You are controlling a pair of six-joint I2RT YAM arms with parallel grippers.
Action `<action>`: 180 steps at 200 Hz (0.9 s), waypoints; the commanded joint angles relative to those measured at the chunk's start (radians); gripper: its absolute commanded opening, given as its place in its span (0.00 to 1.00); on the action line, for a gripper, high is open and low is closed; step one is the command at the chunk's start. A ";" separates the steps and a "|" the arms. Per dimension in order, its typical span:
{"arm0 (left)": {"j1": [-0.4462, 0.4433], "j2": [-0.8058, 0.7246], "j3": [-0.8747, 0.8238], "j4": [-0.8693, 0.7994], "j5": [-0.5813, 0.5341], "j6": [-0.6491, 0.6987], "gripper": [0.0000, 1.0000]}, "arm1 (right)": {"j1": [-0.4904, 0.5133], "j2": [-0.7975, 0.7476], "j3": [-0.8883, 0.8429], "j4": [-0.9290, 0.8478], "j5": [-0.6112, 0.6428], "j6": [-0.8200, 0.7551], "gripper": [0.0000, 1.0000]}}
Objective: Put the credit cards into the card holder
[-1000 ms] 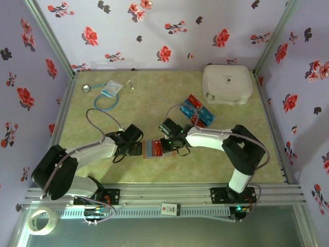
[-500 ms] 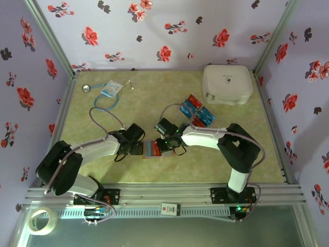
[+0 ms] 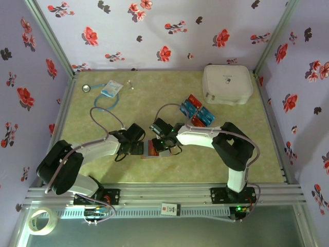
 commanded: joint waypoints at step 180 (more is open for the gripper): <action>0.046 -0.090 -0.035 -0.009 -0.019 -0.012 1.00 | -0.005 -0.027 0.018 -0.027 0.006 -0.008 0.06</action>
